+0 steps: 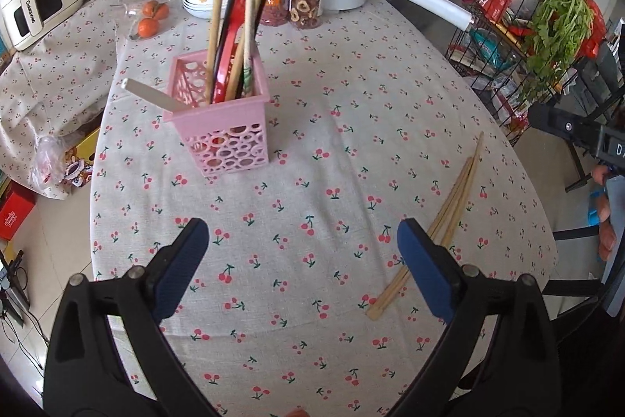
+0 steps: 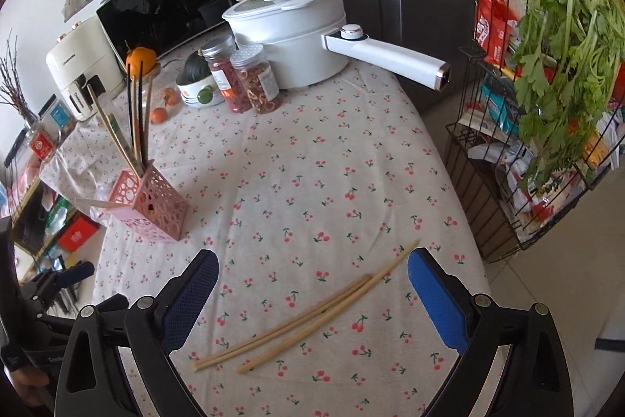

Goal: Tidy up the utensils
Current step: 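Reach the left gripper down to the wooden chopsticks and close on them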

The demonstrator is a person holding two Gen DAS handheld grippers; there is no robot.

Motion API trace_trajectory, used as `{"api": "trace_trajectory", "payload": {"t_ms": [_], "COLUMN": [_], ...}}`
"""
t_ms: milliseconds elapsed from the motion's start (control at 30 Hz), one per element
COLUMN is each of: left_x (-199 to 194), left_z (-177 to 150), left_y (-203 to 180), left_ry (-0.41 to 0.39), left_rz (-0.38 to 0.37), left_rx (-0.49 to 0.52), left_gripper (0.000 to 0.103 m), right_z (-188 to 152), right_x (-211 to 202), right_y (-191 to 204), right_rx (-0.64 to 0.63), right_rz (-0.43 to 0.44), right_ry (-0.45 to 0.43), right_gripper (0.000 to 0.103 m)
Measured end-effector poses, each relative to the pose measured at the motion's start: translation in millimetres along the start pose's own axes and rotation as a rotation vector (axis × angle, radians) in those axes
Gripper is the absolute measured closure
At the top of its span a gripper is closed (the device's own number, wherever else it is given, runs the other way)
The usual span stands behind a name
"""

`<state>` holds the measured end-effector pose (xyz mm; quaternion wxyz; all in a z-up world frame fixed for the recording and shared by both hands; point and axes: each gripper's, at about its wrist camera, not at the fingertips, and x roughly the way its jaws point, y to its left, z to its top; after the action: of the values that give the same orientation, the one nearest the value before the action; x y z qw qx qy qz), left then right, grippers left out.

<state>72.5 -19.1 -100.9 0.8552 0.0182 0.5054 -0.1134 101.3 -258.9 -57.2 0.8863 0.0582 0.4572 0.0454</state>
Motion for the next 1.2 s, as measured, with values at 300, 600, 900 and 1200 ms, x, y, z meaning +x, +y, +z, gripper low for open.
{"api": "trace_trajectory", "payload": {"t_ms": [300,600,900,1200], "left_x": [43,81,111,118], "left_z": [5,22,35,40], "left_y": [-36,-90,-146,-154], "left_ry": [0.124,0.224,0.307,0.331], "left_rz": [-0.053,-0.272,-0.348,-0.324], "left_rx": [0.074,0.191,0.302,0.325], "left_gripper": [0.006,0.068,0.082,0.083], "right_z": [-27,-45,-48,-44], "right_x": [18,35,46,53], "right_y": [-38,-75,-84,-82], "right_rx": [-0.021,0.019,-0.044,-0.07], "right_rz": [-0.071,-0.067,-0.108,-0.108], "right_ry": [0.171,0.297,0.344,0.352], "right_gripper": [0.004,0.004,0.004,0.004]}}
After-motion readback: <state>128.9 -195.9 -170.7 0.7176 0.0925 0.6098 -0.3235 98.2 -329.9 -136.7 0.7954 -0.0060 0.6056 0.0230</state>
